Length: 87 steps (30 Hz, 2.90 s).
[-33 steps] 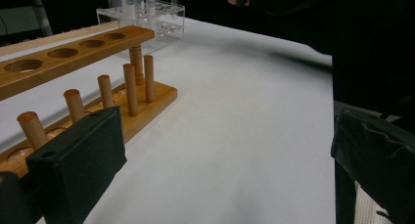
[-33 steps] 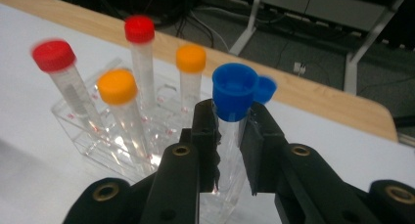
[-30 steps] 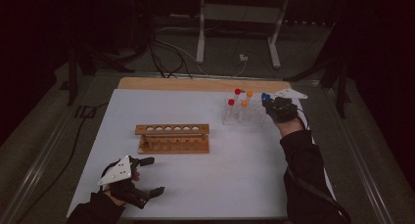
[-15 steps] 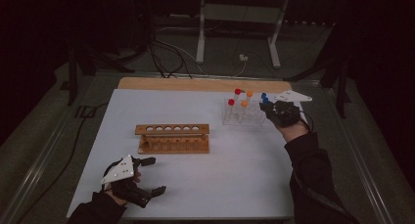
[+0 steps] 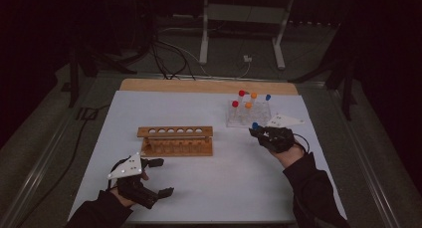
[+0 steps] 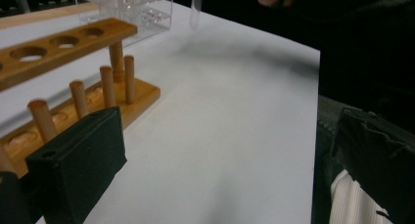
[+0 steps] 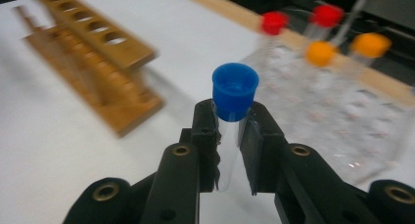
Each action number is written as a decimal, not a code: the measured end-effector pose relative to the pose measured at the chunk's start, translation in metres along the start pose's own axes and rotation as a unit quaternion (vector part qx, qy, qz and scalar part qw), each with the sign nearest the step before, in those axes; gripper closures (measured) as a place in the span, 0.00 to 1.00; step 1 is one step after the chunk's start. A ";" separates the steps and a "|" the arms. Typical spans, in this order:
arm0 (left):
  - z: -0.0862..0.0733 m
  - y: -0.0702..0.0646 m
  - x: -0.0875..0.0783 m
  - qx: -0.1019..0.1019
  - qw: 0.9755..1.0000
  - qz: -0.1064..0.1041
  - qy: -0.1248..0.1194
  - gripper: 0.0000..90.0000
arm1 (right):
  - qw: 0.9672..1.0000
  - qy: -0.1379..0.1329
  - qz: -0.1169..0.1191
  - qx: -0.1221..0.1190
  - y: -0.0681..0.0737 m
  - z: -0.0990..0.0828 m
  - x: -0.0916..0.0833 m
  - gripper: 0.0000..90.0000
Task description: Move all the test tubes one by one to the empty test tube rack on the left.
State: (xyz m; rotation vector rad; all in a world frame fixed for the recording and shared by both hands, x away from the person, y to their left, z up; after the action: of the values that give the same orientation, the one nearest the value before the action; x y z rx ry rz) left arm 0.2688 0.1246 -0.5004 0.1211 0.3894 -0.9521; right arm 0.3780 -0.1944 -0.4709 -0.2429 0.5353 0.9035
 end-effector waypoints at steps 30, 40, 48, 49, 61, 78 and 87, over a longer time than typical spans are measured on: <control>0.083 -0.035 0.085 0.048 0.997 -0.047 -0.026 0.24 | 0.992 0.014 0.115 -0.053 0.095 -0.009 0.022 0.86; 0.087 -0.043 0.108 0.062 0.997 -0.048 -0.025 0.53 | 0.991 0.011 0.120 -0.054 0.098 -0.008 0.022 0.86; 0.085 -0.047 0.118 0.081 0.996 -0.043 -0.016 0.67 | 0.991 0.009 0.123 -0.056 0.098 -0.008 0.021 0.86; 0.084 -0.047 0.119 0.084 0.996 -0.041 -0.014 0.68 | 0.991 0.008 0.124 -0.055 0.098 -0.007 0.021 0.86; 0.085 -0.049 0.124 0.104 0.994 -0.020 -0.013 0.85 | 0.991 0.008 0.118 -0.055 0.097 -0.007 0.020 0.85; 0.103 -0.039 0.114 0.103 0.994 -0.007 -0.032 0.86 | 0.993 -0.029 0.112 -0.025 0.088 -0.002 0.011 0.40; 0.116 -0.012 0.102 0.087 0.995 0.029 -0.051 0.86 | 0.991 -0.035 0.130 -0.018 0.085 0.000 0.006 0.07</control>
State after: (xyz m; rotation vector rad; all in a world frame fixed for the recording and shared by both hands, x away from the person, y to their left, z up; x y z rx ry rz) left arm 0.3431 0.0076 -0.4303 0.2397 0.2075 -0.9305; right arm 0.3128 -0.1388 -0.4727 -0.1752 0.4930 1.1715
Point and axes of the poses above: each handheld gripper's, and its own axes: x roughly forward along the jaws, z roughly out of its top, y roughly to its left, the point moved 7 cm from there along x, roughly forward along the jaws, and after that the axes turned 12 degrees about z, right-handed, at the moved point
